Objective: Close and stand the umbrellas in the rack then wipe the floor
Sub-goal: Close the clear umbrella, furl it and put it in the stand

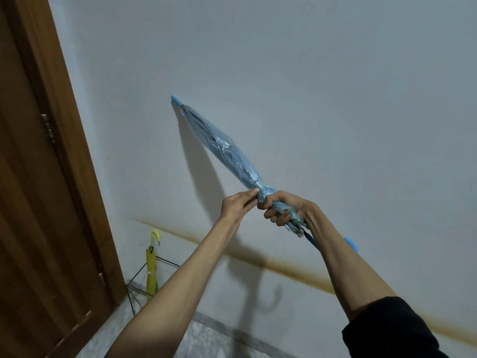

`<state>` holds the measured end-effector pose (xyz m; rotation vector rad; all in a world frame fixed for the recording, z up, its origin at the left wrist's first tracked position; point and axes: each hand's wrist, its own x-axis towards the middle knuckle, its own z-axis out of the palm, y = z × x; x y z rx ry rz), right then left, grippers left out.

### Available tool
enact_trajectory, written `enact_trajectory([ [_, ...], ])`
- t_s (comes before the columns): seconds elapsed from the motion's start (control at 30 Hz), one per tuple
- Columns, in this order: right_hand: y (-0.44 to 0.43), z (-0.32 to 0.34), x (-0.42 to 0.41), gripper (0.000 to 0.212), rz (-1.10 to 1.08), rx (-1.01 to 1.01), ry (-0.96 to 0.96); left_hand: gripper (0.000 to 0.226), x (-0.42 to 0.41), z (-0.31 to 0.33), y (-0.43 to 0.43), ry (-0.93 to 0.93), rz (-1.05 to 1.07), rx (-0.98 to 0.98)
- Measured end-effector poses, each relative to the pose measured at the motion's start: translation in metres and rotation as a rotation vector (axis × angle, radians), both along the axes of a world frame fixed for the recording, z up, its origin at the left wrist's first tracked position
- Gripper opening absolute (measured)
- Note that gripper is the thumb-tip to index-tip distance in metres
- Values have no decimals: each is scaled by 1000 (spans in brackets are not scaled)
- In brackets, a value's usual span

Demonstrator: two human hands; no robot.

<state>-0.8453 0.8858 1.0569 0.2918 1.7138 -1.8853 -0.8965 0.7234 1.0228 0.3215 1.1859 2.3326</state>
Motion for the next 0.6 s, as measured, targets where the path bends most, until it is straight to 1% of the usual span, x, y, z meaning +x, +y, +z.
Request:
enact_trajectory([
  [0.07,-1,0,1,25,-5,12,-8,27,1,0,-1,33,4,-39],
  [0.17,-5,1,2,22,-1,83,-24,31,3,-3,0,76,30,-95],
  [0.27,-9,4,3,21,8,133,-34,22,5,0,0,135,68,-170],
  [0.33,-10,6,5,21,4,180,-50,16,6,1,-3,251,116,-300],
  [0.4,-9,9,10,20,8,312,-68,22,7,-1,-12,478,214,-529],
  [0.43,-8,11,11,19,22,410,-80,30,6,-6,-17,655,309,-682],
  [0.47,-7,13,14,20,44,516,-103,40,6,-11,-22,872,439,-822],
  [0.5,-7,14,15,23,77,629,-133,49,5,-16,-29,1091,579,-920],
  [0.53,-7,15,17,27,118,728,-163,58,5,-19,-36,1282,677,-971],
  [0.57,-7,15,17,29,154,804,-186,65,3,-20,-41,1446,703,-988],
  [0.6,-9,14,18,31,182,859,-205,72,-1,-20,-45,1588,652,-1016],
])
